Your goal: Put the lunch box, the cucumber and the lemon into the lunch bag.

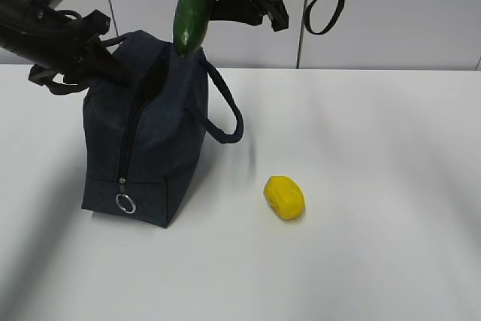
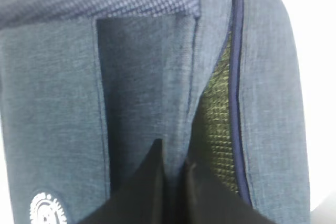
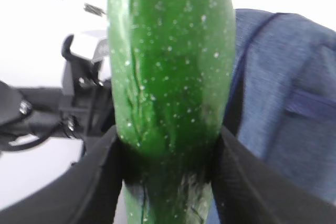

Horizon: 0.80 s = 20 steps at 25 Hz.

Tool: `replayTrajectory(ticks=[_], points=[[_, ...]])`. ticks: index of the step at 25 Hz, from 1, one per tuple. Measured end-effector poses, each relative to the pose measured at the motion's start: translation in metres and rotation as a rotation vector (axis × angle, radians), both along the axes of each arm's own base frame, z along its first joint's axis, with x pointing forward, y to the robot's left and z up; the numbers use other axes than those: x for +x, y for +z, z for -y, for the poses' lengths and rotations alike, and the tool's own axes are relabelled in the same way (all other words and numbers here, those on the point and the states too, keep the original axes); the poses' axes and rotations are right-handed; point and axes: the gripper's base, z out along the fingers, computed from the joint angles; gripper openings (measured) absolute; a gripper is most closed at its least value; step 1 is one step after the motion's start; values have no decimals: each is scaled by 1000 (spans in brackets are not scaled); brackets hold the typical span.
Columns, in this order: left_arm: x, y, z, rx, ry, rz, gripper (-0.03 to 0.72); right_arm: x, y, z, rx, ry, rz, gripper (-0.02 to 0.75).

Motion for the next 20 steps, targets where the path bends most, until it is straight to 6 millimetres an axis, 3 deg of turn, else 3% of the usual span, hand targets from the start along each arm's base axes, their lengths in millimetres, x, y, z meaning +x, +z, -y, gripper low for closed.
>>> replayTrajectory(ticks=[5,12,20], points=[[1,2,1,-21,2,11,8,11,-25,-10,93,-8,-95,375],[1,3,3,-48,-3,10,8,8,-47,-35,114,32,-144,374],[2,8,8,-126,-6,29,8,13,-90,-41,76,74,-230,374]])
